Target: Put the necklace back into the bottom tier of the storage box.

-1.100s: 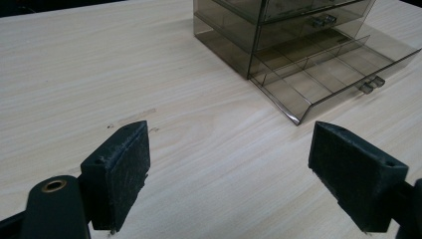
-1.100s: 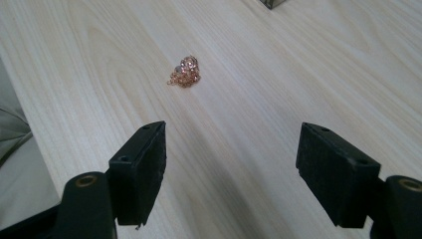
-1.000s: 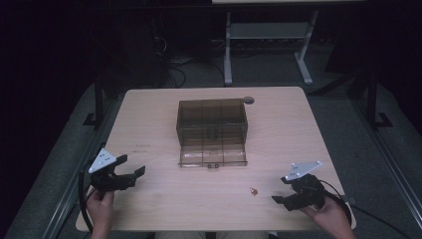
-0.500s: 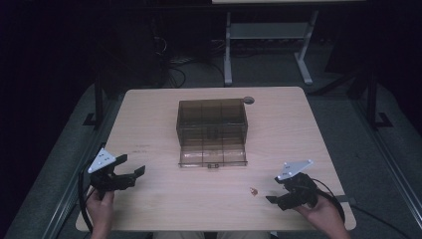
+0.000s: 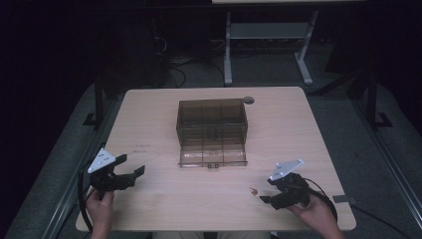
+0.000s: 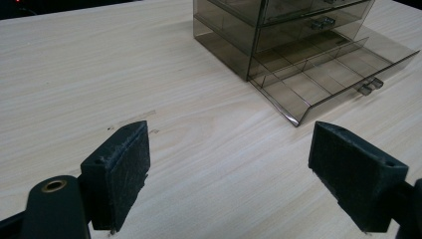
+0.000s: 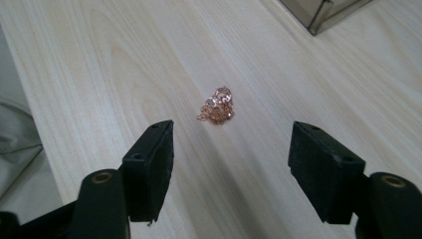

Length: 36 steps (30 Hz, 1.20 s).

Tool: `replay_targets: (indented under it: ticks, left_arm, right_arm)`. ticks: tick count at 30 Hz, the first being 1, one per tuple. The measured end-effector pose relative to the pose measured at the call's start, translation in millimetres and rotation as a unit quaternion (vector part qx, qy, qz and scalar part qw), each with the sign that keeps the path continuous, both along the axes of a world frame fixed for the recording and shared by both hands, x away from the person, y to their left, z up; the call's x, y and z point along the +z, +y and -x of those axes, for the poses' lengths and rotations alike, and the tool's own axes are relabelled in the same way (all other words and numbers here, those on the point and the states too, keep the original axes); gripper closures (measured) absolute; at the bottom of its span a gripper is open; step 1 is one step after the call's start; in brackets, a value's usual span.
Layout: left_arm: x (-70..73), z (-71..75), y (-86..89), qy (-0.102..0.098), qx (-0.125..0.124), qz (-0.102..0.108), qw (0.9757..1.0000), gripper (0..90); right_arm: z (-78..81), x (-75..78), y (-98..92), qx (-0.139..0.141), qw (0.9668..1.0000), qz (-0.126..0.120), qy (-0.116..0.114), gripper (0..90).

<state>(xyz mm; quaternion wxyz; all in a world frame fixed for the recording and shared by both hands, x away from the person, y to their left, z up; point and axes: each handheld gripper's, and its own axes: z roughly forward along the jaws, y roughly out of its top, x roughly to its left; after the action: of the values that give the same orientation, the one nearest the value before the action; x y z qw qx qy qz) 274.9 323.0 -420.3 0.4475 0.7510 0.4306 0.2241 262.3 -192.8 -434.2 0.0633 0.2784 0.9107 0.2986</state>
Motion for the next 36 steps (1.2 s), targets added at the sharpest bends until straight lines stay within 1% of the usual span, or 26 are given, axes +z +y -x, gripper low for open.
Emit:
replay_targets:
  ticks: [3,5,8,9,10,13,15,17,18,20,21,27,29,30,33,36]
  left_arm:
    - [0.1,0.4,-0.1,-0.003,0.000,0.003,1.0000,16.3]
    - [0.1,0.0,0.2,0.001,0.000,0.001,1.0000,16.3]
    - [0.0,0.4,0.6,0.002,0.001,0.005,1.0000,16.3]
    - [0.6,0.9,1.3,-0.002,0.001,0.005,1.0000,16.3]
    - [0.7,0.9,1.5,-0.003,0.002,0.006,1.0000,16.3]
    - [0.2,0.5,2.4,-0.001,0.002,0.005,1.0000,16.3]
    - [-0.2,0.3,2.5,0.001,0.001,0.013,0.9999,16.3]
    - [-0.1,0.3,2.3,0.000,0.001,0.013,0.9999,16.3]
    - [0.0,0.4,2.1,0.000,0.002,0.010,1.0000,16.3]
    - [0.1,0.7,2.1,0.000,0.000,0.010,1.0000,16.3]
    - [0.4,0.8,2.0,-0.001,0.000,0.009,1.0000,16.3]
    - [0.0,0.6,2.2,0.001,0.001,0.008,1.0000,16.3]
    - [0.1,0.6,2.2,0.000,0.002,0.008,1.0000,16.3]
    - [0.2,0.6,2.3,-0.001,0.002,0.008,1.0000,16.3]
    - [0.2,0.6,2.1,-0.001,0.001,0.008,1.0000,16.3]
    - [0.0,0.3,0.7,0.000,0.000,0.008,1.0000,16.3]
  right_arm:
    - [0.2,-0.7,4.4,0.007,1.0000,0.000,0.000,36.3]
    - [0.2,0.0,9.1,0.013,0.9999,0.005,-0.001,36.5]
    - [-1.4,1.0,13.0,0.020,0.9998,0.009,0.001,37.1]
    - [-4.2,1.8,15.3,0.026,0.9996,0.011,-0.001,38.1]
    - [-5.3,2.5,16.2,0.028,0.9996,0.011,0.002,38.7]
    - [-7.9,2.9,17.6,0.029,0.9994,0.016,0.003,39.0]
    - [-10.7,3.1,19.9,0.033,0.9992,0.020,0.007,40.4]
    - [-12.1,2.8,20.6,0.038,0.9991,0.021,0.003,40.8]
    - [-14.6,2.8,22.9,0.041,0.9989,0.024,0.006,42.0]
    - [-17.4,2.1,25.8,0.044,0.9987,0.024,0.007,43.1]
    - [-18.5,2.1,27.5,0.045,0.9986,0.028,0.010,43.5]
    - [-25.2,1.0,36.4,0.053,0.9977,0.040,0.016,53.7]
    - [-25.9,0.4,37.4,0.053,0.9976,0.041,0.019,55.1]
    - [-27.7,-1.5,38.6,0.051,0.9974,0.046,0.023,60.6]
    - [-29.2,-3.9,40.5,0.051,0.9969,0.053,0.028,63.4]
    - [-29.8,-4.8,41.2,0.050,0.9968,0.057,0.026,64.4]
